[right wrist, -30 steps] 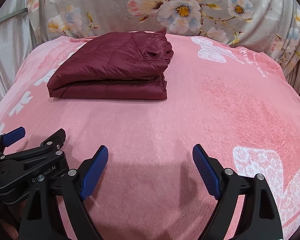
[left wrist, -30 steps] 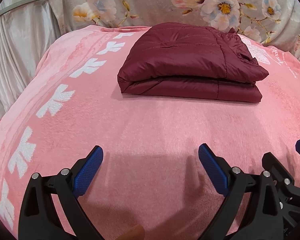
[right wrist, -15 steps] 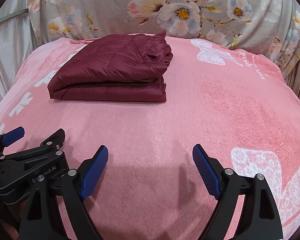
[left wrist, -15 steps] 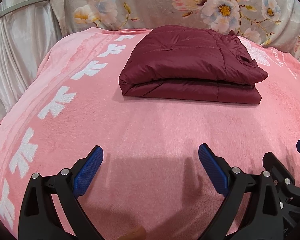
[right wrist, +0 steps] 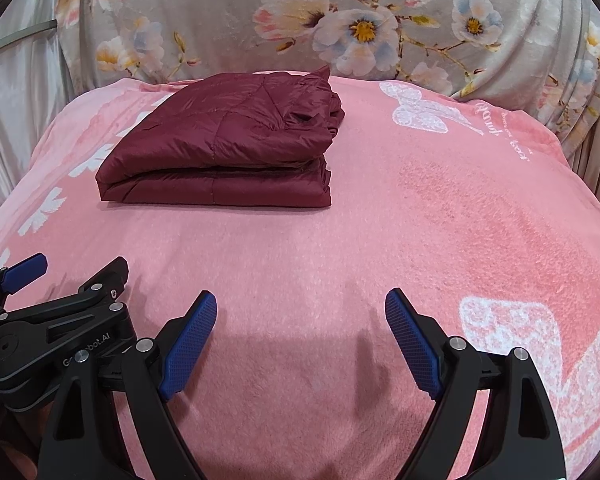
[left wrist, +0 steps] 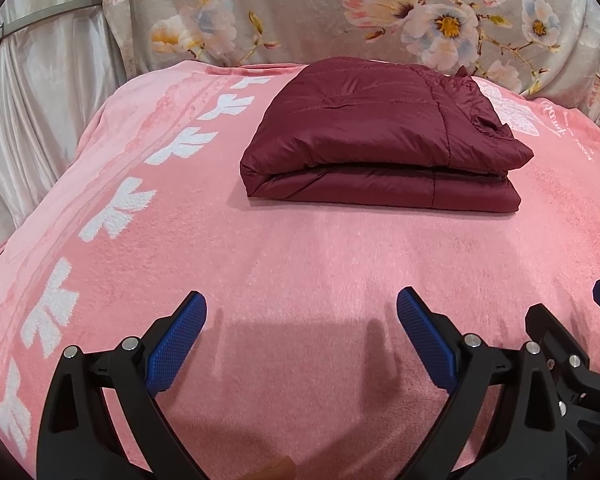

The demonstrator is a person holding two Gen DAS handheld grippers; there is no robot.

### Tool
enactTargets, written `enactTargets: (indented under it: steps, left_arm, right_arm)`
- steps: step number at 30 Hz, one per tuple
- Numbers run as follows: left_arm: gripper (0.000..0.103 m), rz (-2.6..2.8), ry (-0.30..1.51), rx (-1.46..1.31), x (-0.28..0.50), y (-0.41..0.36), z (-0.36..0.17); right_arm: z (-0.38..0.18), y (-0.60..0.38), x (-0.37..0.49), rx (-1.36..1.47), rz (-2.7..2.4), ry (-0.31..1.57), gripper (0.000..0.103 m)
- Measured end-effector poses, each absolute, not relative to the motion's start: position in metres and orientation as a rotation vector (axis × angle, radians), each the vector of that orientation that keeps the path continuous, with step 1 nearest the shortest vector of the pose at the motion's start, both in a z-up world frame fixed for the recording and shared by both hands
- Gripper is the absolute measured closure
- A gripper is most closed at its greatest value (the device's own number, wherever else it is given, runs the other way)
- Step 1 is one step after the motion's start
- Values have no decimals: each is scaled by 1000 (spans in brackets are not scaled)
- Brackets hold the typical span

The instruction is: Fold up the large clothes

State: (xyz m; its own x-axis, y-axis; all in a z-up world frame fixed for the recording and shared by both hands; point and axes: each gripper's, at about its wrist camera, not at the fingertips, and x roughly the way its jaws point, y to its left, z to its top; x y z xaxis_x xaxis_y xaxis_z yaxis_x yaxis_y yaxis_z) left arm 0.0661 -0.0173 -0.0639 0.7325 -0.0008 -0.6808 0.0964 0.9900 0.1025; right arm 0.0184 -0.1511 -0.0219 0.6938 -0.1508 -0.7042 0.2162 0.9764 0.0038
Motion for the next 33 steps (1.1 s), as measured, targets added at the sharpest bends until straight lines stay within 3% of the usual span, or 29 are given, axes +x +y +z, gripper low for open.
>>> enactTargets:
  steps: [33]
  left_arm:
    - [13, -50, 730, 132, 62, -20, -59]
  right_arm:
    - [-21, -150, 17, 83, -213, 767, 19]
